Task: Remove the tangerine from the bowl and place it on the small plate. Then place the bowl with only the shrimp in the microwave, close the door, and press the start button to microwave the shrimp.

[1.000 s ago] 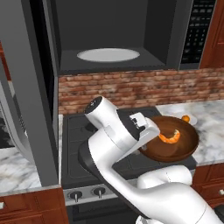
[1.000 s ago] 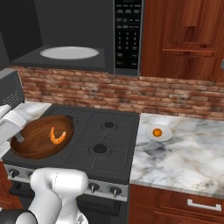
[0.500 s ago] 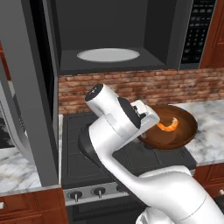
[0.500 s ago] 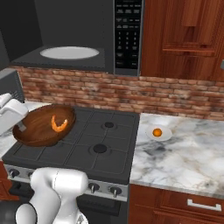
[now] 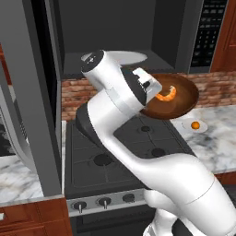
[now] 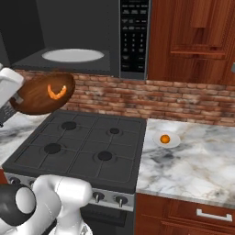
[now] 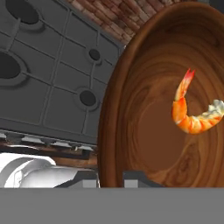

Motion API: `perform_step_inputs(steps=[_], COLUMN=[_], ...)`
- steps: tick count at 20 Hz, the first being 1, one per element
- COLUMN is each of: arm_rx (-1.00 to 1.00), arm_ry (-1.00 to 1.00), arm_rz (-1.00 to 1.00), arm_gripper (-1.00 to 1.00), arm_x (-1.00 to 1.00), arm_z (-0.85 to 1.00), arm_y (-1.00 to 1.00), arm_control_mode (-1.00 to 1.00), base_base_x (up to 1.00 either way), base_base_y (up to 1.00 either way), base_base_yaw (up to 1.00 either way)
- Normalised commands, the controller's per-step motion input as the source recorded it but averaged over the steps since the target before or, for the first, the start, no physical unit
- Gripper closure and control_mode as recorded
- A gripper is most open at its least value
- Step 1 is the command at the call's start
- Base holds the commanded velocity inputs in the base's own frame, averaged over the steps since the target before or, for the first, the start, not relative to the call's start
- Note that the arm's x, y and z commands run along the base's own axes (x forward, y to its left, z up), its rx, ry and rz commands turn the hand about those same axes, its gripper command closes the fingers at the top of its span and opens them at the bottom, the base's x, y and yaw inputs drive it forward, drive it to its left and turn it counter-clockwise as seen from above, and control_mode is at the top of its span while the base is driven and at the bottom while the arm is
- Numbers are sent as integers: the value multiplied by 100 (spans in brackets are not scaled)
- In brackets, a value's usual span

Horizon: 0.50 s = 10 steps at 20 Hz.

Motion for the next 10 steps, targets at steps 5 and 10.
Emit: perform_step_inputs(steps=[5, 10], arm_rx=[-7, -8], arm_ry=[0, 0], arm_rz=[19, 15], arm_gripper=[100, 100], arm_x=[69, 67], arm_z=[72, 44], arm_y=[24, 16], arm_control_mode=[-100, -100], base_base_x=[0, 0], base_base_y=[0, 0], base_base_yaw=[0, 0])
